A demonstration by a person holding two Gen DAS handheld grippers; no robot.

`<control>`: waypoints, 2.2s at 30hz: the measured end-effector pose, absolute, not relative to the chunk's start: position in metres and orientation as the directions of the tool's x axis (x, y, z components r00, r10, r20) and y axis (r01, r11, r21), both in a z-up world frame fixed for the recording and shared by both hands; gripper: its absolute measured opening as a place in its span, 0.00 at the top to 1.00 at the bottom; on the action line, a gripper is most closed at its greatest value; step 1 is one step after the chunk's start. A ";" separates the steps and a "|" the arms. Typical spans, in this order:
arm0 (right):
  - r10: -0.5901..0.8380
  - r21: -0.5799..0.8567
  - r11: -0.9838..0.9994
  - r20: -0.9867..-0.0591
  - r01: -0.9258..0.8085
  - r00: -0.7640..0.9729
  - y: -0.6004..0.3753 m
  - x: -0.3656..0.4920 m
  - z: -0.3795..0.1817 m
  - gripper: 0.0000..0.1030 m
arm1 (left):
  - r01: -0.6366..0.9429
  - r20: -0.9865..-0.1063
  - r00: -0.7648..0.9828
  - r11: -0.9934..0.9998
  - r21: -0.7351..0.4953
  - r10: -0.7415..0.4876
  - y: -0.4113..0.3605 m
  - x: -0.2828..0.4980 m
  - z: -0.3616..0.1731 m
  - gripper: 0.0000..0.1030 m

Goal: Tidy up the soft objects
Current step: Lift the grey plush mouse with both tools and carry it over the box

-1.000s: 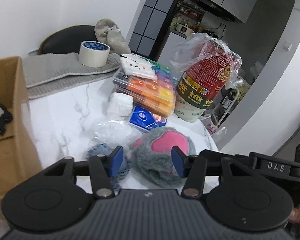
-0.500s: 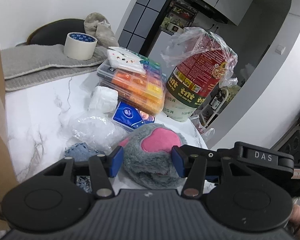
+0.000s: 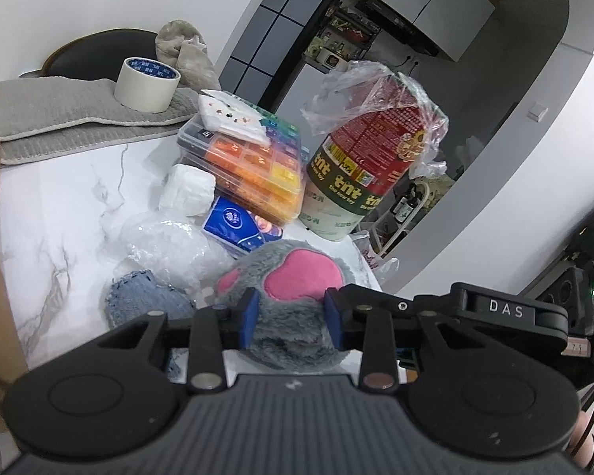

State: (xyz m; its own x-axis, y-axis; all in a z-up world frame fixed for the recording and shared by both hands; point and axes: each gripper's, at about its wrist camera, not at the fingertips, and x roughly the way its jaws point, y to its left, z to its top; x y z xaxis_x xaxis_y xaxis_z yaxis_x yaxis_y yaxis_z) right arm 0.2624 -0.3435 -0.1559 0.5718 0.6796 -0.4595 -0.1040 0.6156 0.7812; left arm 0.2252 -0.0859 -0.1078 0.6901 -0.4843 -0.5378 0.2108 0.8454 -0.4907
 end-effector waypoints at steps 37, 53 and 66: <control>0.749 0.726 0.595 -0.344 -0.346 0.566 -0.263 0.225 -0.048 0.62 | 0.212 -0.419 0.826 0.896 -0.389 -0.378 -0.018 0.145 -0.005 0.66; 0.777 0.688 0.604 -0.394 -0.402 0.492 -0.176 0.228 -0.034 0.62 | 0.121 -0.443 0.842 0.907 -0.403 -0.309 0.062 0.134 -0.003 0.66; 0.769 0.667 0.628 -0.455 -0.401 0.448 -0.122 0.234 -0.037 0.62 | 0.072 -0.479 0.827 0.901 -0.429 -0.294 0.111 0.139 -0.016 0.66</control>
